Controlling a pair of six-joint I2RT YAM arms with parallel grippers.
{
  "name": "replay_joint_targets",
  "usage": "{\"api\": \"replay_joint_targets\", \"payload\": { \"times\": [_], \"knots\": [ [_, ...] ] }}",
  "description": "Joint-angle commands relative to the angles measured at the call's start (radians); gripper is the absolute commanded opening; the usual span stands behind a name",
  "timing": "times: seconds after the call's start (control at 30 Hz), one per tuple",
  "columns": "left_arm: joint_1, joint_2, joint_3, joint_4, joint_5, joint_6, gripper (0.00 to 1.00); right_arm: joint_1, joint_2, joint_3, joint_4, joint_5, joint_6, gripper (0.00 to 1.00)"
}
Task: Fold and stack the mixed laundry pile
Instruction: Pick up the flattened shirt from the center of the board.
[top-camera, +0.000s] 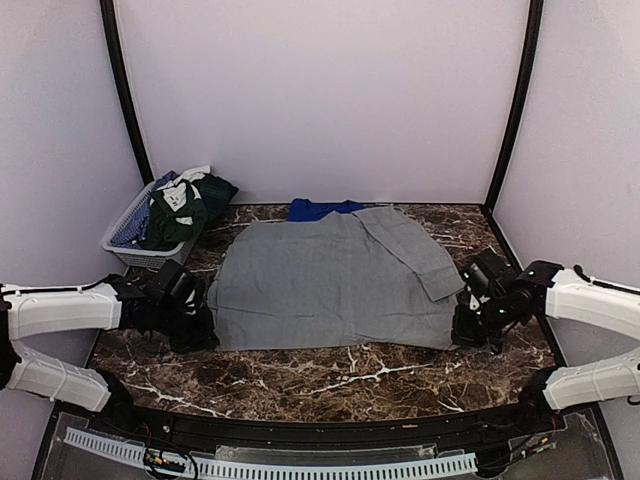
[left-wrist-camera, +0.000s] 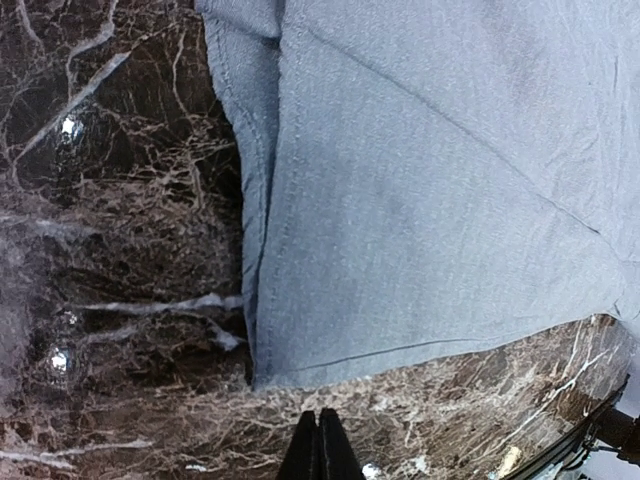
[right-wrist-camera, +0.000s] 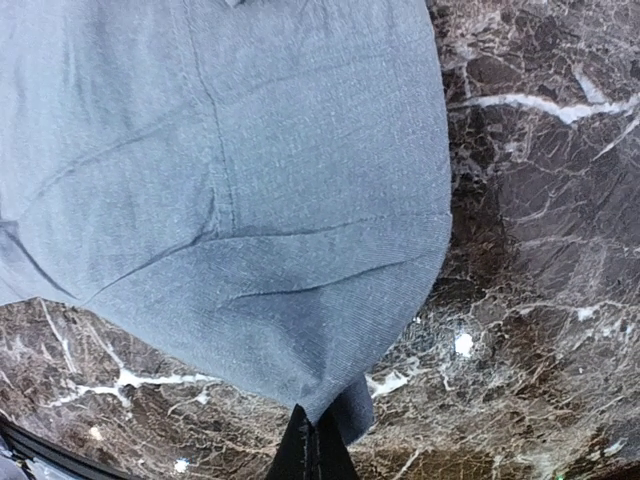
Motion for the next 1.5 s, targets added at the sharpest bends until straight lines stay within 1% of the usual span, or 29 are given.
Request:
{"api": "replay_joint_targets", "payload": {
  "times": [0.0,0.07,0.13,0.17,0.2,0.23,0.27,0.3,0.33,0.4,0.5,0.63,0.7,0.8,0.83,0.87,0.9,0.97,1.23,1.3,1.4,1.47],
  "knots": [
    [0.004,-0.060,0.040,-0.099,-0.001,0.009,0.00,-0.008,-0.099,0.039,-0.060,-0.010,-0.002,0.00],
    [0.005,-0.080,0.040,-0.119,-0.008,0.008,0.00,-0.008,-0.133,0.053,-0.094,-0.001,0.011,0.00],
    [0.005,-0.085,0.030,-0.098,-0.001,0.020,0.01,-0.009,-0.148,0.054,-0.095,-0.003,0.013,0.00],
    [0.005,-0.078,0.031,-0.093,0.000,0.025,0.13,-0.009,-0.144,0.054,-0.093,-0.003,0.014,0.00],
    [0.004,-0.055,0.037,-0.094,0.005,0.027,0.19,-0.009,-0.135,0.054,-0.088,-0.006,0.013,0.00],
    [0.002,-0.039,0.040,-0.096,0.006,0.032,0.27,-0.009,-0.125,0.054,-0.083,-0.009,0.012,0.00],
    [-0.004,-0.013,0.045,-0.095,-0.004,0.033,0.31,-0.009,-0.112,0.056,-0.078,-0.012,0.012,0.00],
    [-0.007,0.009,0.045,-0.089,-0.019,0.038,0.34,-0.009,-0.103,0.057,-0.072,-0.015,0.009,0.00],
    [-0.008,0.019,0.044,-0.079,-0.026,0.041,0.38,-0.009,-0.097,0.062,-0.067,-0.016,0.008,0.00],
    [-0.009,0.048,0.051,-0.080,-0.059,0.052,0.42,-0.009,-0.092,0.073,-0.066,-0.013,0.004,0.00],
    [-0.009,0.094,0.065,-0.070,-0.088,0.075,0.44,-0.009,-0.095,0.081,-0.070,-0.008,-0.001,0.00],
    [-0.009,0.168,0.071,-0.025,-0.074,0.092,0.41,-0.016,-0.092,0.084,-0.075,0.001,-0.007,0.00],
    [-0.009,0.200,0.072,-0.010,-0.067,0.101,0.38,-0.021,-0.090,0.087,-0.075,0.002,-0.012,0.00],
    [-0.011,0.212,0.068,0.004,-0.053,0.108,0.25,-0.027,-0.091,0.094,-0.078,0.004,-0.015,0.00],
    [-0.011,0.206,0.068,0.002,-0.051,0.108,0.18,-0.027,-0.093,0.097,-0.082,0.006,-0.016,0.00],
    [-0.011,0.192,0.068,-0.007,-0.049,0.105,0.15,-0.029,-0.096,0.100,-0.086,0.005,-0.017,0.00],
    [-0.011,0.182,0.068,-0.020,-0.049,0.103,0.08,-0.028,-0.102,0.103,-0.094,0.007,-0.016,0.00],
    [-0.011,0.145,0.068,-0.048,-0.046,0.093,0.01,-0.028,-0.115,0.107,-0.117,0.008,-0.011,0.00],
    [-0.010,-0.041,0.091,-0.184,-0.002,0.079,0.00,-0.028,-0.254,0.128,-0.212,-0.011,0.040,0.00],
    [-0.006,-0.025,0.144,-0.204,-0.006,0.099,0.00,-0.031,-0.253,0.146,-0.215,0.011,0.027,0.00],
    [0.014,0.031,0.220,-0.222,-0.007,0.136,0.00,-0.056,-0.181,0.191,-0.204,0.047,-0.034,0.00],
    [0.048,0.069,0.267,-0.216,0.013,0.165,0.00,-0.092,-0.129,0.224,-0.184,0.050,-0.083,0.00]
  ]
}}
